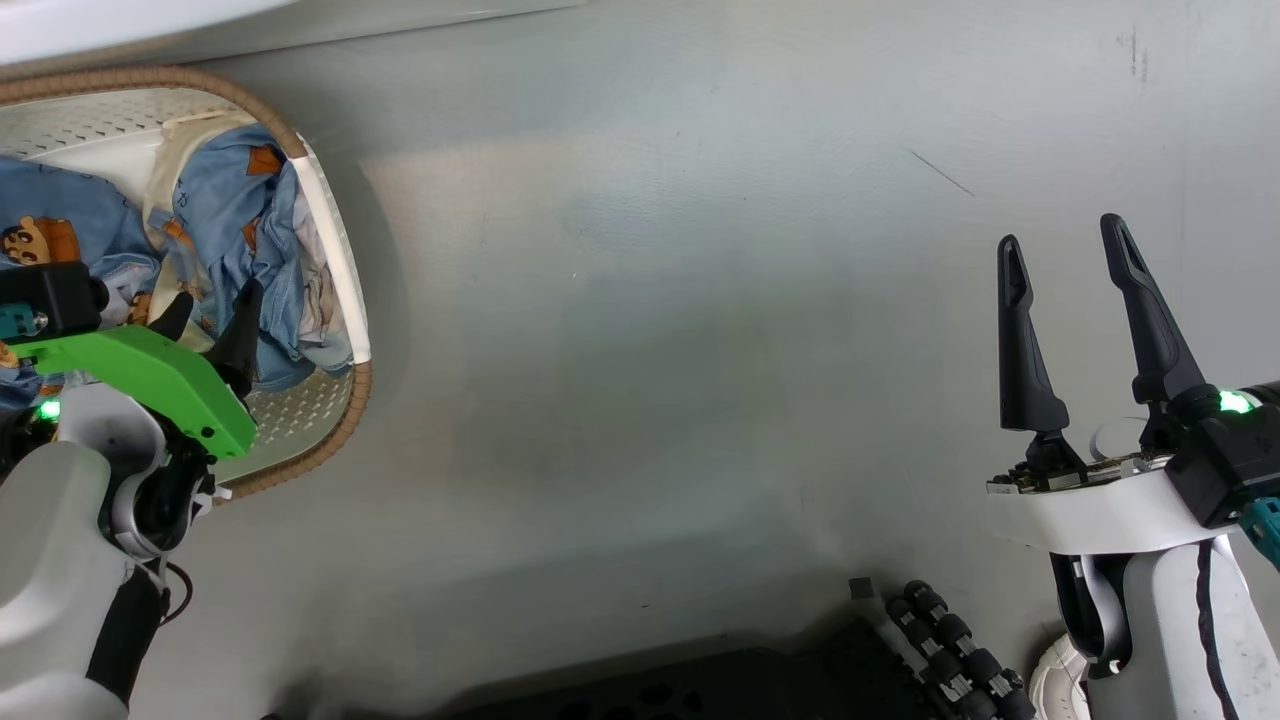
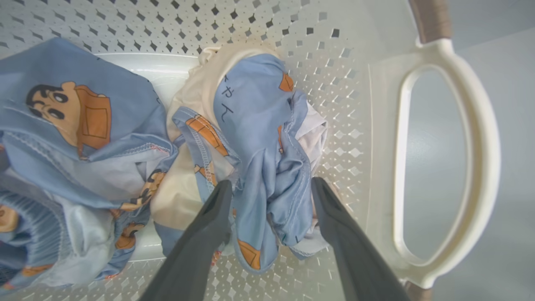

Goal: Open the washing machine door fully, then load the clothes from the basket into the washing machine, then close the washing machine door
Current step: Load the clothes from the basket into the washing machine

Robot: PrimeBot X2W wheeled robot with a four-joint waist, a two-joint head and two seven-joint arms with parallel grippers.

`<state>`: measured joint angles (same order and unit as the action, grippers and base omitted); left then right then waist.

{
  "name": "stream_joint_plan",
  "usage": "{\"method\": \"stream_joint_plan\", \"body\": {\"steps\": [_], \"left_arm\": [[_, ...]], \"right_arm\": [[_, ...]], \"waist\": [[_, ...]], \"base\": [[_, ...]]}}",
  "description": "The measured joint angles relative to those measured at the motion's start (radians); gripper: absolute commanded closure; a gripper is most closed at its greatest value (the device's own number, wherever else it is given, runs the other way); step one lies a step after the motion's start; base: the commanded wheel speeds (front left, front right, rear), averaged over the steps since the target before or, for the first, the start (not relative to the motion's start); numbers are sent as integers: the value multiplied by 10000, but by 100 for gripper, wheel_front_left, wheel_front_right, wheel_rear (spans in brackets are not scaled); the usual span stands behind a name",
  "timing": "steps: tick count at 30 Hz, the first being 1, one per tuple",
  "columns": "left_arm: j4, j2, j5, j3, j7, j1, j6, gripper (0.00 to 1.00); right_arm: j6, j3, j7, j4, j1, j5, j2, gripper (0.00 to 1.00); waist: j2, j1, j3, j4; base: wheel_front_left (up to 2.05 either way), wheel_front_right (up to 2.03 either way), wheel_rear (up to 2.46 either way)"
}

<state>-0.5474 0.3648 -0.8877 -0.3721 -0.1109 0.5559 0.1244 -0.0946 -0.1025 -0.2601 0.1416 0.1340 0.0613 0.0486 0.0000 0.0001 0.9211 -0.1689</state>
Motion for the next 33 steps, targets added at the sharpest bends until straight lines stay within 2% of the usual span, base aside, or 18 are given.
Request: {"method": "stream_joint_plan", "body": {"steps": [33], "left_arm": [[-1193,186,-401,-1289,871,1229,0,0]], "right_arm": [[92,167,0,399,-424,-77,-35,0]], "waist": [[0,0,352,158]], "base": [[0,0,0]]}}
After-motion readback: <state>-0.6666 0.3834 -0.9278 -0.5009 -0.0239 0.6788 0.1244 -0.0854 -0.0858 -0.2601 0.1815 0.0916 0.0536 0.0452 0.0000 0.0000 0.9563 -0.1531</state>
